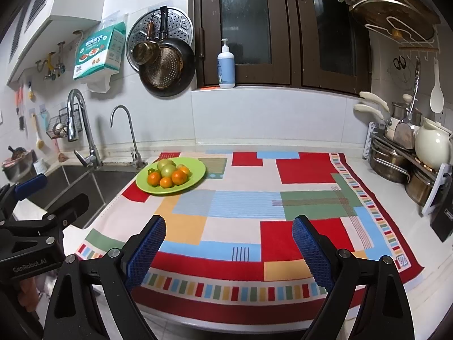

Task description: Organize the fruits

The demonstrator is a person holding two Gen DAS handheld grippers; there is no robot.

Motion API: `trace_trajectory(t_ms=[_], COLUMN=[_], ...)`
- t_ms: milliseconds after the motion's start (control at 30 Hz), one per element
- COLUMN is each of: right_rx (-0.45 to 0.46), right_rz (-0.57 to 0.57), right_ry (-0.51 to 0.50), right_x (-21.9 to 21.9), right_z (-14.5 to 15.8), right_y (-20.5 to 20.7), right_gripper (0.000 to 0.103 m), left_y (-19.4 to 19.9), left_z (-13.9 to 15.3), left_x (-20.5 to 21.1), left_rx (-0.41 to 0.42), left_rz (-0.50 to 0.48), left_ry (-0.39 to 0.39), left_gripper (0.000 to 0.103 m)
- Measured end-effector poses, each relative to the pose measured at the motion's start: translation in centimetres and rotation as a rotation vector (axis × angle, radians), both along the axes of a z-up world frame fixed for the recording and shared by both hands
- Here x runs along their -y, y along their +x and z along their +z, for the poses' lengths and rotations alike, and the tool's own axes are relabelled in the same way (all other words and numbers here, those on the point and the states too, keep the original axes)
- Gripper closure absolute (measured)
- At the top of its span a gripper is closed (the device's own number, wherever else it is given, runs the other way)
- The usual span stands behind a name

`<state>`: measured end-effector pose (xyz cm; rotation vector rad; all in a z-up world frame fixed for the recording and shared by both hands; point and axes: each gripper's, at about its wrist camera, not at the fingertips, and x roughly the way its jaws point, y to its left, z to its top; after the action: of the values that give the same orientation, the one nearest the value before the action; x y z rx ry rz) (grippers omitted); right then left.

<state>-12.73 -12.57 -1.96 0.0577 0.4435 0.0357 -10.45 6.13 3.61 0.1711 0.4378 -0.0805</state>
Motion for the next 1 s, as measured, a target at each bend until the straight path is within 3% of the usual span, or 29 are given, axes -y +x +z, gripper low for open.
trace_trajectory(t_ms=[1000], right_rx=[0.002], right_rz=[-0.001], right_ry=[0.002], right_x=[0.38], right_z=[0.20], right_y=[0.11], right_gripper=[0.011], left_y=[-0.31], left_z=[0.04], left_x=[0.51], left_rx=[0.005], left_rz=[-0.004], left_ry=[0.003], left_gripper=[0.000])
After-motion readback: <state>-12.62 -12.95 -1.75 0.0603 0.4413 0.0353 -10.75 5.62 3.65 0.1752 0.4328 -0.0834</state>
